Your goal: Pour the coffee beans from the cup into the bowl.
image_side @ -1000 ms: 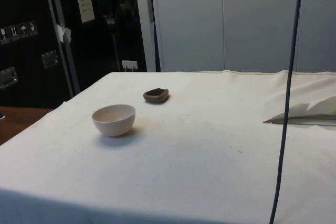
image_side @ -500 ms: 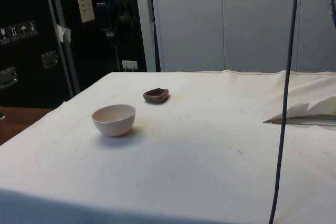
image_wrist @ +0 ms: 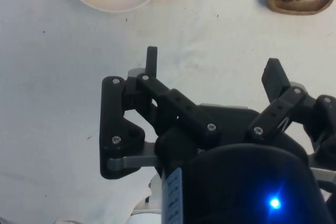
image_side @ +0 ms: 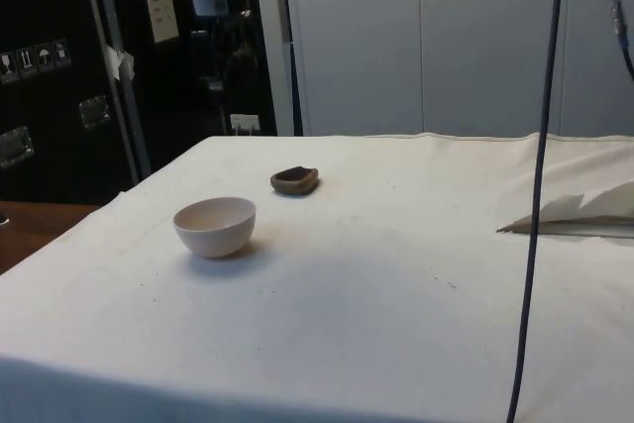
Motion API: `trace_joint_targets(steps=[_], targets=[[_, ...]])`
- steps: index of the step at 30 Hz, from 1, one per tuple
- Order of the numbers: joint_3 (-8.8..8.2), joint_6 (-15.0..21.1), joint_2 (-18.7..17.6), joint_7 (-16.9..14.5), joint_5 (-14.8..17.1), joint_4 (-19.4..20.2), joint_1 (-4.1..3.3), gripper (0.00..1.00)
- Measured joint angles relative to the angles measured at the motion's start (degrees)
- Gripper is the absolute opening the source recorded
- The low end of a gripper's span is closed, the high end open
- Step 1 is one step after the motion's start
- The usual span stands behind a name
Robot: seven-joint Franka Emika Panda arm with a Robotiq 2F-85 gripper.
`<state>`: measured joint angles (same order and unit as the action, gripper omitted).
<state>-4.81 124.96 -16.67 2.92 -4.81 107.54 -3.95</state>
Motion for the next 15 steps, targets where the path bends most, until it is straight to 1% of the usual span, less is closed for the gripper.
trace_joint_targets(steps=[4,11,15], targets=[[-0.11,1.20,-0.34,0.00,-0.17,0.86,0.11,1.00],[-0.34,2.41,-0.69,-0.40,-0.17,1.95,0.52,1.00],[-0.46,3.72,-0.80,-0.63,-0.17,3.09,0.80,1.00]])
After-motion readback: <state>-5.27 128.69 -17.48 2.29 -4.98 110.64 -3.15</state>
